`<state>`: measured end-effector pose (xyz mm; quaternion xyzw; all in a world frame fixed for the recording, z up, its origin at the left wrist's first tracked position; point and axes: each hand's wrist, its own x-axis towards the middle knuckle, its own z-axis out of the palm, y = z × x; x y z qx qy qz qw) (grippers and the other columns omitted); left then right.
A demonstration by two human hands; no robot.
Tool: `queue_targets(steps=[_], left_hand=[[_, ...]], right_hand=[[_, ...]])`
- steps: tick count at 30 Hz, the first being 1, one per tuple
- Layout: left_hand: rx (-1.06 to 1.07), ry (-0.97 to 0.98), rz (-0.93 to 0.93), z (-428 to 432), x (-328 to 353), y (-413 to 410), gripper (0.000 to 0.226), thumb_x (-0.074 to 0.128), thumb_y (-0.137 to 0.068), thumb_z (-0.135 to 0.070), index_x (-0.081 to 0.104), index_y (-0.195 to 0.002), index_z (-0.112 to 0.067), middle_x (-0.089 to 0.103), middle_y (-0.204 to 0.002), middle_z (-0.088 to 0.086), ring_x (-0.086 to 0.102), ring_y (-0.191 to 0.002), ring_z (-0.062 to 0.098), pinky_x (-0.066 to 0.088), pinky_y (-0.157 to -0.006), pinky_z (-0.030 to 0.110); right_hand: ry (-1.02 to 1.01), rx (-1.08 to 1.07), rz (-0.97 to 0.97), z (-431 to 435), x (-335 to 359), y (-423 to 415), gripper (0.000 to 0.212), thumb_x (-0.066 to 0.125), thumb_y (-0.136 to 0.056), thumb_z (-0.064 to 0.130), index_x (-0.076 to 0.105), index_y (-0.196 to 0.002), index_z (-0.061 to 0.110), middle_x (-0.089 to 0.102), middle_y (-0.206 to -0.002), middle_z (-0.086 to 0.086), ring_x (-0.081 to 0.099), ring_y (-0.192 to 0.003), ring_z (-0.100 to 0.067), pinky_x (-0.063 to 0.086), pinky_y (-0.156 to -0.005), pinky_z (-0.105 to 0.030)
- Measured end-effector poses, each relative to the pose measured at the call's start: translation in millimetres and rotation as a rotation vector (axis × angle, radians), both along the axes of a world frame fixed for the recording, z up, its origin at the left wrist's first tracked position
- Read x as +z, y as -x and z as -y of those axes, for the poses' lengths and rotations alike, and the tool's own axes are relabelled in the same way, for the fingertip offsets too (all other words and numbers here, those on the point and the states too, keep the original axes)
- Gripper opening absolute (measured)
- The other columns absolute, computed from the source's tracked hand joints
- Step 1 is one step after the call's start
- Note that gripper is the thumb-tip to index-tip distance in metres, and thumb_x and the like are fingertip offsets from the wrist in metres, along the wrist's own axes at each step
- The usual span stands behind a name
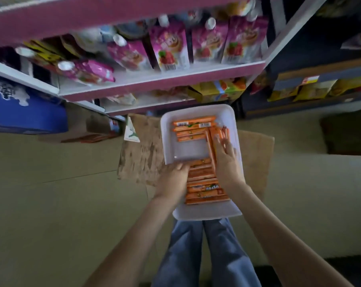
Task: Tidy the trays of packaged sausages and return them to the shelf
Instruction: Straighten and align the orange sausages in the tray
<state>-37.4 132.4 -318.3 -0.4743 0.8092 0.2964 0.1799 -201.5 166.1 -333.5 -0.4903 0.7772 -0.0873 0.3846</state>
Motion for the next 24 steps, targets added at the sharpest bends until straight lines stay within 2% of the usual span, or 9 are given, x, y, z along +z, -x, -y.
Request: queue_targets(steps=[2,4,8,10,13,16,20,22,24], left_hand=[[-0.086,-0.010,0.066,-6,-25,9,0.058,0.058,-0.082,-0.008,0.043,-0.137,-0.012,0.051,-0.132,0.007,0.045,-0.123,0.029,0.033,-0.105,0.037],[-0.111,-0.032,0.121,-11,-46,16,0.064,0.057,-0.085,-0.008,0.031,-0.144,-0.008,0.041,-0.141,0.011,0.036,-0.131,0.030,0.024,-0.111,0.038],[-0.040,0.050,0.065,-12,-70,23,0.050,0.045,-0.093,-0.010,0.034,-0.142,-0.008,0.043,-0.138,0.012,0.040,-0.126,0.030,0.028,-0.109,0.036],[0.001,0.030,0.054,-5,-73,27,0.046,0.040,-0.095,-0.008,0.034,-0.140,-0.010,0.039,-0.138,0.012,0.036,-0.126,0.030,0.028,-0.107,0.035],[0.021,-0.022,0.123,10,-70,32,0.043,0.037,-0.097,-0.013,0.034,-0.140,-0.012,0.035,-0.137,0.015,0.033,-0.127,0.033,0.031,-0.108,0.039],[0.018,-0.062,0.211,20,-57,40,0.044,0.037,-0.094,-0.009,0.034,-0.138,-0.011,0.042,-0.134,0.016,0.041,-0.124,0.035,0.037,-0.102,0.042],[-0.003,0.002,0.294,27,-36,40,0.028,0.038,-0.096,-0.005,0.043,-0.124,-0.005,0.061,-0.113,0.015,0.060,-0.103,0.032,0.045,-0.078,0.037],[0.101,-0.088,0.299,29,-20,29,0.028,0.038,-0.101,-0.018,0.042,-0.124,-0.004,0.061,-0.110,0.016,0.060,-0.101,0.036,0.043,-0.072,0.040],[0.186,-0.125,0.196,30,1,17,0.022,0.037,-0.102,-0.027,0.042,-0.111,-0.008,0.058,-0.091,0.012,0.058,-0.090,0.036,0.036,-0.063,0.037]], right_hand=[[-0.056,0.044,-0.079,-1,-20,-6,0.069,0.031,-0.101,0.016,-0.014,-0.151,0.031,-0.021,-0.159,0.002,-0.008,-0.146,-0.026,0.012,-0.116,-0.047],[-0.084,0.033,-0.126,-6,-39,-10,0.070,0.030,-0.101,0.023,-0.020,-0.149,0.026,-0.029,-0.156,0.002,-0.020,-0.145,-0.022,0.005,-0.117,-0.046],[-0.034,0.033,-0.198,-17,-54,-13,0.073,0.030,-0.103,0.032,-0.029,-0.145,0.021,-0.038,-0.149,0.006,-0.043,-0.131,-0.007,-0.020,-0.110,-0.029],[0.057,0.062,-0.248,-19,-59,-11,0.072,0.031,-0.103,0.032,-0.023,-0.148,0.018,-0.030,-0.153,0.003,-0.036,-0.137,-0.008,-0.023,-0.111,-0.025],[0.199,0.227,-0.362,-23,-73,-8,0.064,0.035,-0.099,0.028,0.004,-0.154,0.018,-0.005,-0.160,-0.007,-0.008,-0.148,-0.022,-0.004,-0.120,-0.039],[0.240,0.319,-0.378,-25,-84,-5,0.061,0.049,-0.093,0.016,0.027,-0.151,0.017,0.012,-0.159,-0.011,0.003,-0.147,-0.027,0.007,-0.119,-0.047],[0.235,0.309,-0.313,-21,-82,-1,0.060,0.043,-0.094,0.017,0.025,-0.151,0.011,0.017,-0.158,-0.012,0.007,-0.147,-0.025,0.008,-0.120,-0.044],[0.191,0.267,-0.158,-14,-73,2,0.062,0.041,-0.096,0.019,0.018,-0.152,0.010,0.012,-0.160,-0.009,0.002,-0.148,-0.020,-0.001,-0.121,-0.034],[0.136,0.196,0.054,-8,-60,7,0.060,0.041,-0.098,0.020,0.017,-0.153,0.014,0.012,-0.160,-0.006,0.000,-0.148,-0.016,-0.001,-0.120,-0.031]])
